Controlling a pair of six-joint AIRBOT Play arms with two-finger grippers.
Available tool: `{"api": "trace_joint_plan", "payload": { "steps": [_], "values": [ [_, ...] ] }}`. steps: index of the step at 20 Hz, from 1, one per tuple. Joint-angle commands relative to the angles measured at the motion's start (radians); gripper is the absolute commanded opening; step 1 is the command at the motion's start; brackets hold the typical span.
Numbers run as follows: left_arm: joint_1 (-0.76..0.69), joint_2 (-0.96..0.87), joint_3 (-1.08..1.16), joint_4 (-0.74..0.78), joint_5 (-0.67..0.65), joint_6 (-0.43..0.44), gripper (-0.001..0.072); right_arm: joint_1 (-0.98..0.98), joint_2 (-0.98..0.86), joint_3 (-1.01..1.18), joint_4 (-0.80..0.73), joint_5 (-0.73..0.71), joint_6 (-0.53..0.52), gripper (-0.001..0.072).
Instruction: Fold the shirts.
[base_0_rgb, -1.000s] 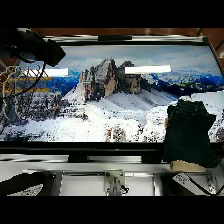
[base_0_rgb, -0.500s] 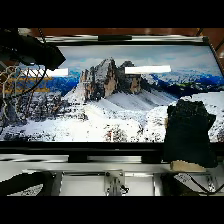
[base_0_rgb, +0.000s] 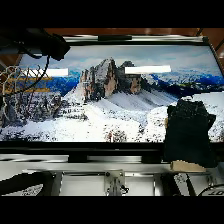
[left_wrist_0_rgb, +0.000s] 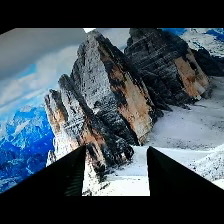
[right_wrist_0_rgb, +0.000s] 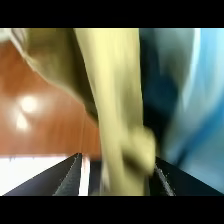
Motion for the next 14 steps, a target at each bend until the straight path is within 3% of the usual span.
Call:
{"api": "trace_joint_plan", "payload": {
  "steps": [1,7,12,14],
  "values": [
    [0.0,-0.026,0.0,-0.021,0.08,0.001,0.0441,-0.001,0.065,0.0,0.07,0.235,-0.018,0.0534],
    [0.0,-0.065,0.0,-0.022,0.082,0.002,0.0441,0.0,0.051,-0.001,0.436,0.335,0.054,0.0533],
    [0.0,-0.074,0.0,-0.023,0.058,0.001,0.0441,0.111,-0.175,-0.001,1.016,0.283,0.161,0.0495],
    [0.0,-0.079,0.0,-0.023,0.042,0.001,0.0441,0.319,-0.243,-0.001,0.955,0.214,0.124,0.0495]
  ]
}}
